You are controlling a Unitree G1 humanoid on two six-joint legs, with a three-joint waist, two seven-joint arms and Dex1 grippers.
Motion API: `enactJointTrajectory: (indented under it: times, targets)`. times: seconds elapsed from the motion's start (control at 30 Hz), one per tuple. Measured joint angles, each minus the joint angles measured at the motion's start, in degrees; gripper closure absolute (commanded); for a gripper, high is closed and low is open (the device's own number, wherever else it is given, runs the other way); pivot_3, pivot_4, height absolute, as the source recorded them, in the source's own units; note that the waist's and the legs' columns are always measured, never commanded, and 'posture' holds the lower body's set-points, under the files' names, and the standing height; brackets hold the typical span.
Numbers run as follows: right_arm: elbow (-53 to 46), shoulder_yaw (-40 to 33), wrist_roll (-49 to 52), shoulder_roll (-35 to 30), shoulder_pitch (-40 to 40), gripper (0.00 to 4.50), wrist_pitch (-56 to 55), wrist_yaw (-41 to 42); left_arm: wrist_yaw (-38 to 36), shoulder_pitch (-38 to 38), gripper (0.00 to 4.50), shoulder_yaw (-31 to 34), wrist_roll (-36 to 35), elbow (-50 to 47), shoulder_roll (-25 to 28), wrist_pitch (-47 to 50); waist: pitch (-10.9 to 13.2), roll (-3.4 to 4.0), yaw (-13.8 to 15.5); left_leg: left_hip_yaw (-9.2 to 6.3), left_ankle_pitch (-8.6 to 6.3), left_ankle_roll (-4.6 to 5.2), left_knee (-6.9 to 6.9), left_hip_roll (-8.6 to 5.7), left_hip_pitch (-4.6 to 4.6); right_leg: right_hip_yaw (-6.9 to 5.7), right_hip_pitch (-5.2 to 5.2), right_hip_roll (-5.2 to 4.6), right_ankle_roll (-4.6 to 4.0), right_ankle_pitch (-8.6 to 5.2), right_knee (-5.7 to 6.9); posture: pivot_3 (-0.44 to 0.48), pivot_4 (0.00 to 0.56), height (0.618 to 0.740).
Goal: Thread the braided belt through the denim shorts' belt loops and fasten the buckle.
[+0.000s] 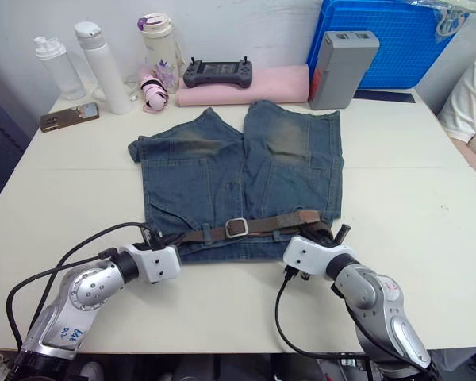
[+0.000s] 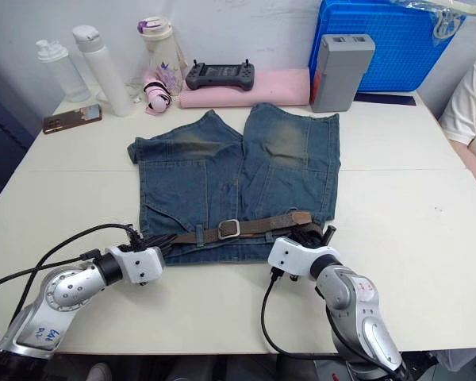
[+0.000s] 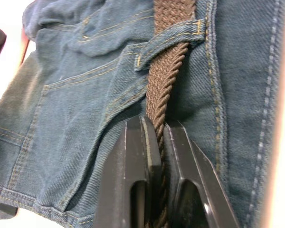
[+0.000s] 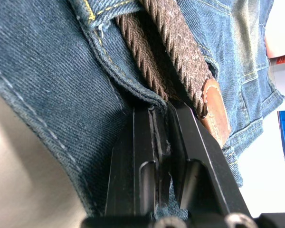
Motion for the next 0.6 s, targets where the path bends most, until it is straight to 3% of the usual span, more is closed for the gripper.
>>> enactJointTrajectory:
  times: [0.3, 0.6]
  targets:
    - [0.0, 0.3, -0.1, 0.3, -0.7, 4.5, 0.3, 0.7, 1.8, 0.4, 4.49, 0.6, 1.5, 1.7, 0.8, 3.0, 0.0, -0.01, -0.1, 0.0, 0.0, 0.0, -0.01, 0.04, 0.0, 0.0, -0.03, 0.02, 0.0, 0.0, 0.0, 0.0, 0.15, 0.714]
    - [-0.2, 0.4, 1.5, 0.3, -1.6, 4.5, 0.3, 1.7, 8.6, 4.3, 4.49, 3.4, -1.1, 8.9, 4.1, -5.1, -0.1, 0.17, -1.1, -0.01, 0.01, -0.02, -0.14, 0.11, 0.13, 0.01, -0.03, 0.02, -0.02, -0.01, 0.03, 0.0, 0.15, 0.714]
